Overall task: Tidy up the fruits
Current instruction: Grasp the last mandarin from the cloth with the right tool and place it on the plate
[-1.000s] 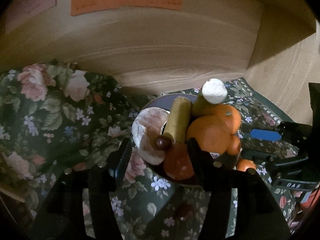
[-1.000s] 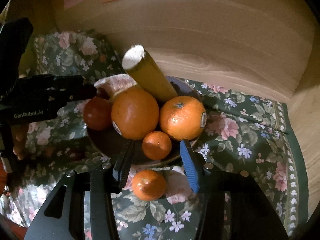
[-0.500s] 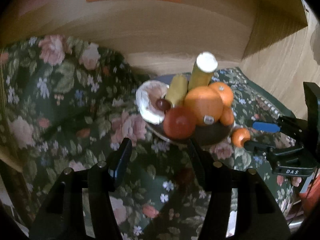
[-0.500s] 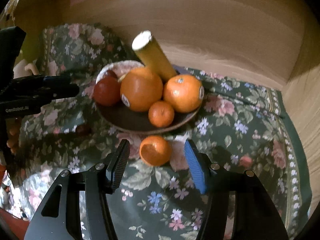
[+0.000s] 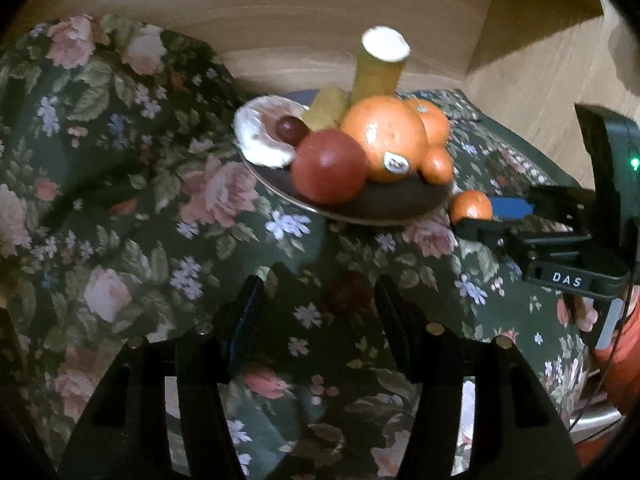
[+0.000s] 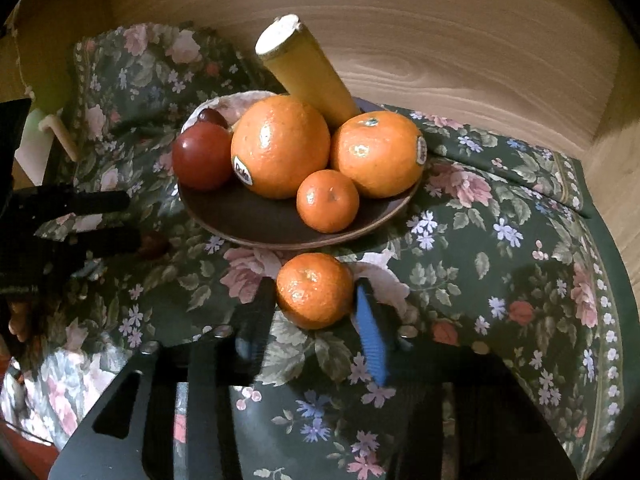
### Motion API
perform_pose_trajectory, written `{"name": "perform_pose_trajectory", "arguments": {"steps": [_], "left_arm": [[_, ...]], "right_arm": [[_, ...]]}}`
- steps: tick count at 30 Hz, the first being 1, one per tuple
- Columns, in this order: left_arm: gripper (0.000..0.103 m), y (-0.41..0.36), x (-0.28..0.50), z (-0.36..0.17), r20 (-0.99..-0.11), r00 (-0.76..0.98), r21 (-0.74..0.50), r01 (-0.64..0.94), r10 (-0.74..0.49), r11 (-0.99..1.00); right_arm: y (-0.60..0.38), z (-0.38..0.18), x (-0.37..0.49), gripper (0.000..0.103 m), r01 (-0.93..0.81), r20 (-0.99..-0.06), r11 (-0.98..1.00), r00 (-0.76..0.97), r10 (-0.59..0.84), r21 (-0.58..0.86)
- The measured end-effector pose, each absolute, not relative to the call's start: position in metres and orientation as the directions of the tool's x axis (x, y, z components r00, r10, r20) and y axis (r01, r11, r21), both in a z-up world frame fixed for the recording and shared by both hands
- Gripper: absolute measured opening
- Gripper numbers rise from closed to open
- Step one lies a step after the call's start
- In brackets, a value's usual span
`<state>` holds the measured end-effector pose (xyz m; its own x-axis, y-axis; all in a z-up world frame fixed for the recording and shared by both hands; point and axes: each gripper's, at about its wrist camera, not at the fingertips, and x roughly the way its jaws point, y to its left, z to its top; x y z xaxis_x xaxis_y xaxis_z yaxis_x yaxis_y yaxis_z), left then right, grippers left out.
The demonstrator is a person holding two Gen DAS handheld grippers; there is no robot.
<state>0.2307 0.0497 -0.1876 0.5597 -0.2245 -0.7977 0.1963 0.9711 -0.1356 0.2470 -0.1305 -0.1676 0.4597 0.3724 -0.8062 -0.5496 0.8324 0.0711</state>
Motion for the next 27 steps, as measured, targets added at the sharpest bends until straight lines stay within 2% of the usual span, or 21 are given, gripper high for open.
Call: {"name": "perform_pose_trajectory", "arguments": {"steps": [3, 5, 7, 10, 19, 27], "left_arm": [[0.044, 0.044, 0.232, -0.192, -0.808, 0.543, -0.132, 0.212, -0.229, 0.968], [0.042, 0.041, 0.232, -0.193, -0.806, 0.549, -0.119, 0.215, -0.221, 0.969], [0.031, 0.039, 0.232, -0.193, -0.807, 0.544, -0.121, 0.228, -0.230, 0.966], [0.021, 0.036, 0.232, -0.194, -0.806, 0.544, -0.118, 0.237, -0.232, 0.964], [0.017, 0.035, 0.230, -0.189, -0.795, 0.558, -0.119, 0.239, -0.237, 0.964], [0.017, 0.049, 0.233, -0.158, -0.752, 0.614, -0.117, 0.230, -0.238, 0.966]], "right_arm": [[-0.130, -0.167, 0.245, 0.035, -0.551, -0.801, 0.832, 0.473, 0.368, 0.057], [-0.131, -0.166, 0.244, 0.035, -0.554, -0.799, 0.830, 0.471, 0.373, 0.061], [-0.131, -0.164, 0.241, 0.035, -0.557, -0.796, 0.828, 0.473, 0.378, 0.062], [-0.131, -0.161, 0.237, 0.035, -0.559, -0.789, 0.827, 0.479, 0.384, 0.063], [-0.123, -0.152, 0.231, 0.035, -0.568, -0.768, 0.820, 0.493, 0.408, 0.071], [-0.107, -0.149, 0.241, 0.035, -0.586, -0.762, 0.808, 0.494, 0.418, 0.063]]}}
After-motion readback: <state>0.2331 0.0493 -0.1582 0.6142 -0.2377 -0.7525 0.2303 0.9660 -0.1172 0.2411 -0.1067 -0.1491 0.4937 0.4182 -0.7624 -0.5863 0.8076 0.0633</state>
